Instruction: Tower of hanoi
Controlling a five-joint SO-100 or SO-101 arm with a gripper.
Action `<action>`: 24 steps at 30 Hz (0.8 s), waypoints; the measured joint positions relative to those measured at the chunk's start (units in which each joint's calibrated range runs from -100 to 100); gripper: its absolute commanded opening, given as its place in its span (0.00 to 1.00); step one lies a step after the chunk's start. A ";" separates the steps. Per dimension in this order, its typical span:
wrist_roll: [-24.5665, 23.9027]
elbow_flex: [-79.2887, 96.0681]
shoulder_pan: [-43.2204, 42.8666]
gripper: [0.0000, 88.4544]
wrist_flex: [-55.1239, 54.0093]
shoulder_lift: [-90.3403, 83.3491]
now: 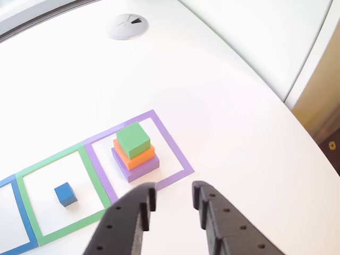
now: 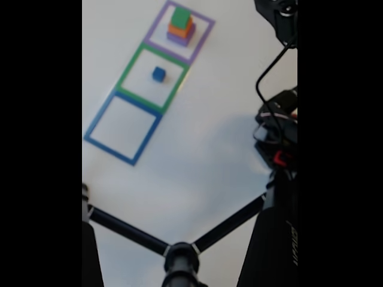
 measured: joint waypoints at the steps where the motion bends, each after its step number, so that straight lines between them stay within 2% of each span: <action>1: 0.00 0.80 0.12 0.13 -0.40 0.00; 3: 0.00 2.92 0.00 0.19 -1.69 0.00; 5: 0.00 6.29 0.47 0.35 -3.63 -0.08; 10: 0.00 16.29 2.57 0.30 -11.04 0.17; 16: 0.00 28.33 2.46 0.42 -22.41 0.51; 24: 0.00 49.14 2.93 0.46 -49.17 1.27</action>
